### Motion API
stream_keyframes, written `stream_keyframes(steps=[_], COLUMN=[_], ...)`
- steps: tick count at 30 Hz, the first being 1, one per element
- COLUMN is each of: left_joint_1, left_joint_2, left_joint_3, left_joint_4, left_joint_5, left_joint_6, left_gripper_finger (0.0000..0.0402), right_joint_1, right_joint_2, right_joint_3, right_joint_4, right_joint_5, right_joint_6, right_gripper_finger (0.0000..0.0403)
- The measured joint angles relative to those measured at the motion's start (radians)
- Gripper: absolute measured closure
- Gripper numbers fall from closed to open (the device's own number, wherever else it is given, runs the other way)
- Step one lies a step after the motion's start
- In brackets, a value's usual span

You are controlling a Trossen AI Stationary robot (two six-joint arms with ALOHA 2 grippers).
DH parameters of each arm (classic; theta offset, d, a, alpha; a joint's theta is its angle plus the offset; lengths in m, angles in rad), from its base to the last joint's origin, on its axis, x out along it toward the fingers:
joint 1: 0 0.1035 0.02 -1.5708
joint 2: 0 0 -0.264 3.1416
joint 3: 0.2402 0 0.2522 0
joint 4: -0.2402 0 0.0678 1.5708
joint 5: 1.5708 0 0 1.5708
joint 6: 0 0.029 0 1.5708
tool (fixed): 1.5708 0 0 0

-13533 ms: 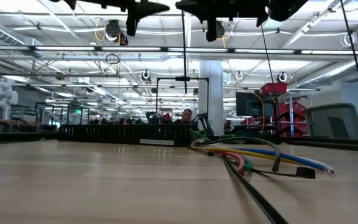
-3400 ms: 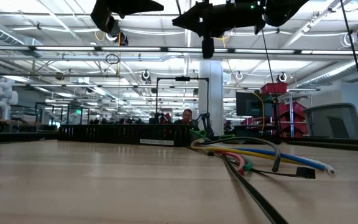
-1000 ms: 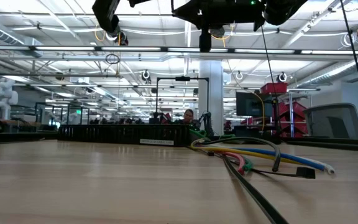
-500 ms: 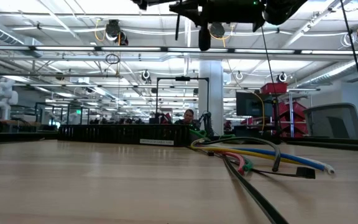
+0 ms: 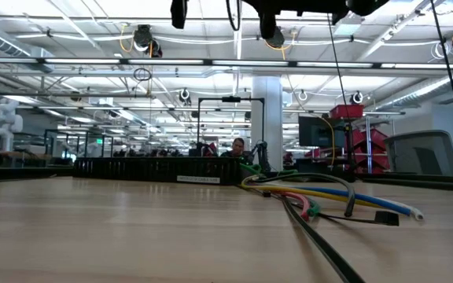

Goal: Ziptie cables
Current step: Insert the black zip tie into the lock head

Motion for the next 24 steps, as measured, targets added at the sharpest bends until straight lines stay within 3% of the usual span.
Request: stream_keyframes(steps=[8, 16, 24], left_joint_1=[0.053, 0.093, 0.126], left_joint_2=[-0.009, -0.007, 0.001], left_joint_3=[0.0, 0.0, 0.0], left_joint_4=[0.073, 0.153, 0.173], left_joint_5=[0.109, 0.213, 0.255], left_joint_6=[-0.331, -0.537, -0.555], left_gripper_finger=[0.0402, 0.0402, 0.0402], right_joint_1=[0.0, 0.018, 0.041], right_joint_2=[-0.006, -0.005, -0.002], right_joint_3=[0.0, 0.0, 0.0], right_joint_4=[-0.034, -0.018, 0.013], right_joint_5=[0.001, 0.001, 0.058], right_joint_6=[-0.128, -0.159, -0.056], right_gripper_finger=[0.0403, 0.0403, 0.0403])
